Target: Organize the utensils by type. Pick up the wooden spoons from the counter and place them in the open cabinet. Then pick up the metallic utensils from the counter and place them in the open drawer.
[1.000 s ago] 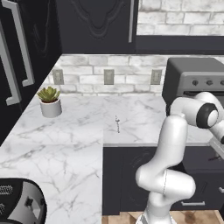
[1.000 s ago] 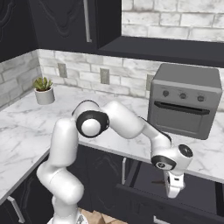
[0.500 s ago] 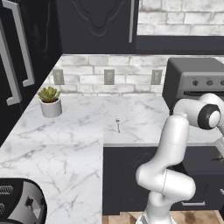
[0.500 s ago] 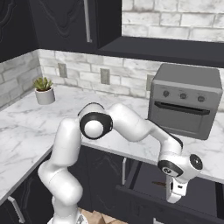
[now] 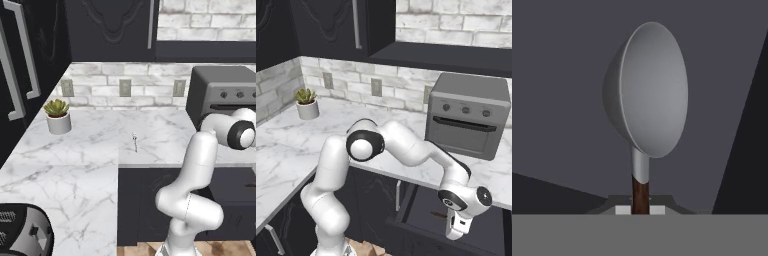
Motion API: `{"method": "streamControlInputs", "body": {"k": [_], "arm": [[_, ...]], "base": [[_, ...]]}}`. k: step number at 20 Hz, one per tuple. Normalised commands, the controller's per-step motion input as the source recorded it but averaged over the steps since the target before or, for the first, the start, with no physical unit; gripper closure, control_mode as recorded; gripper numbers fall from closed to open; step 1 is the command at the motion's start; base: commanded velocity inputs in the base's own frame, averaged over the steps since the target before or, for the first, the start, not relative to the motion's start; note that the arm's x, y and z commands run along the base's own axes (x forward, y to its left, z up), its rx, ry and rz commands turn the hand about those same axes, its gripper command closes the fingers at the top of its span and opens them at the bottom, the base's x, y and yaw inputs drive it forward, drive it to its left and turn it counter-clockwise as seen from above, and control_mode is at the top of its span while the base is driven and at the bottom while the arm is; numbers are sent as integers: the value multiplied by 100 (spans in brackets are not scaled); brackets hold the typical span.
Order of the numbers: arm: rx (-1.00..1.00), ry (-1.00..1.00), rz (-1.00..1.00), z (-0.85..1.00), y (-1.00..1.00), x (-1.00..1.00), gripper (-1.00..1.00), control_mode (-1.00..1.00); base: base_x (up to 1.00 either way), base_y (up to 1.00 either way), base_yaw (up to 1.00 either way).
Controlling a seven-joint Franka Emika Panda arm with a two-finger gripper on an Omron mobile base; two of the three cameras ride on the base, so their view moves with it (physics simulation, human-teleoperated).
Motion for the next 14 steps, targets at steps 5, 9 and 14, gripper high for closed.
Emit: {"method": "streamControlInputs", "body": {"k": [5, 9, 14], "arm": [[0, -3, -3, -39, 11, -48, 100, -100], [-4, 0, 0, -39, 14, -50, 100, -100], [-2, 0, 0, -17, 27, -16, 100, -100]], "base": [[0, 0, 0], [0, 0, 0], [0, 0, 0]]}}
